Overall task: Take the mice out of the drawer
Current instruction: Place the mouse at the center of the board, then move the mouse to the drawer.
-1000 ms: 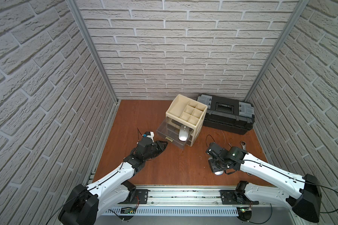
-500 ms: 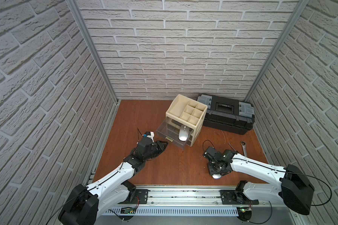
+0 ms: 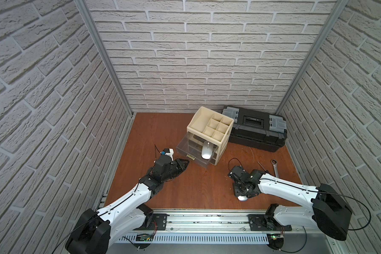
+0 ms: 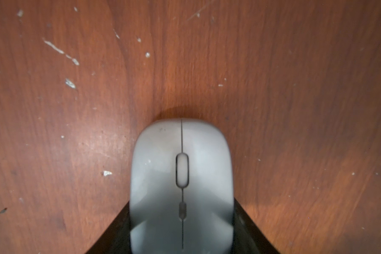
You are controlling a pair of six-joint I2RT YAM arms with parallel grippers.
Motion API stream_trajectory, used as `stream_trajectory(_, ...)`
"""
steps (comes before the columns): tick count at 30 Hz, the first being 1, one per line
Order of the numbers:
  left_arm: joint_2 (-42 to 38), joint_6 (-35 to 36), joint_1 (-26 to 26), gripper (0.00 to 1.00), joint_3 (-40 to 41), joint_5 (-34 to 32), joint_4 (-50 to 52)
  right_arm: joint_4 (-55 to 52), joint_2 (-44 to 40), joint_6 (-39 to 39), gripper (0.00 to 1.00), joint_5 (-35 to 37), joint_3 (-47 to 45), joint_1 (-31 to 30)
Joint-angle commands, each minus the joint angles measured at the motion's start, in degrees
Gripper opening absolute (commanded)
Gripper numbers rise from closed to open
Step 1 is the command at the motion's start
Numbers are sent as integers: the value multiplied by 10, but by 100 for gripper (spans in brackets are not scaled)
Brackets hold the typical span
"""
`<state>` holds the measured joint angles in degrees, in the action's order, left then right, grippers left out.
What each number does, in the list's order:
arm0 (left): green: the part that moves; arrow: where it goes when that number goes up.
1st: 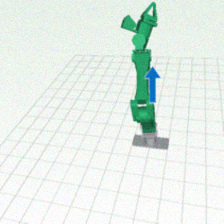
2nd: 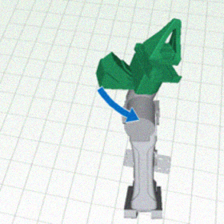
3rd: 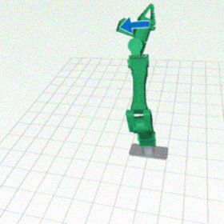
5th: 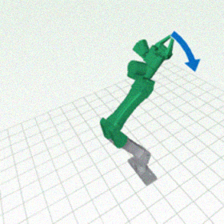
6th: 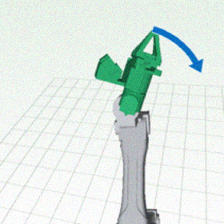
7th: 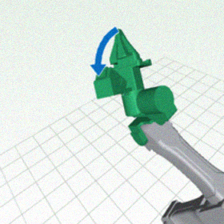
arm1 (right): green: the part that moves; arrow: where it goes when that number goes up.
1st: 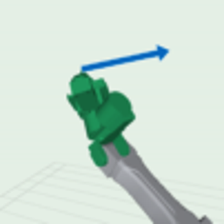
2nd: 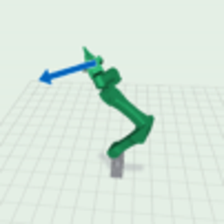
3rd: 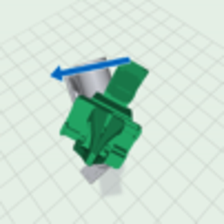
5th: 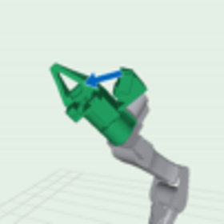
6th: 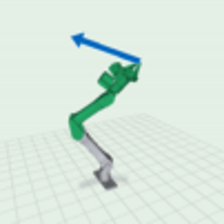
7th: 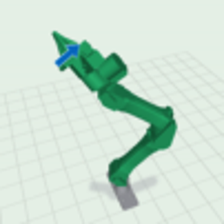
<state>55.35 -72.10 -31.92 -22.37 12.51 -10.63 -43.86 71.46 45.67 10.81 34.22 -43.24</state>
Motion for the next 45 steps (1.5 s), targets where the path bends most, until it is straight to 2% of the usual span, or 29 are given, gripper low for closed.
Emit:
stream_trajectory(1,-9,1,2,25,7,0,-11,10,8,4,60,-3,-14,5)
stream_trajectory(11,-11,0,3,26,10,0,-11,-22,4,-17,75,-3,9,8)
stream_trajectory(14,-11,0,3,26,12,0,-11,-62,-9,-47,78,-3,53,9)
stream_trajectory(22,-8,-3,2,26,24,0,-28,-146,-42,-138,79,24,223,8)
stream_trajectory(28,4,-10,4,26,32,3,-50,-139,-35,-203,66,25,362,8)
stream_trajectory(31,10,-11,5,26,35,6,-62,-100,-23,-235,55,-1,415,8)
stream_trajectory(33,12,-13,5,26,36,8,-67,-100,2,-246,45,-12,461,5)
stream_trajectory(38,3,-13,11,26,37,6,-58,-124,82,-280,12,-6,575,-21)
stream_trajectory(41,-7,-7,22,27,35,12,-44,-137,129,-297,3,-1,631,-37)
stream_trajectory(45,-14,-4,52,28,35,36,-38,-174,196,-315,2,22,705,-56)
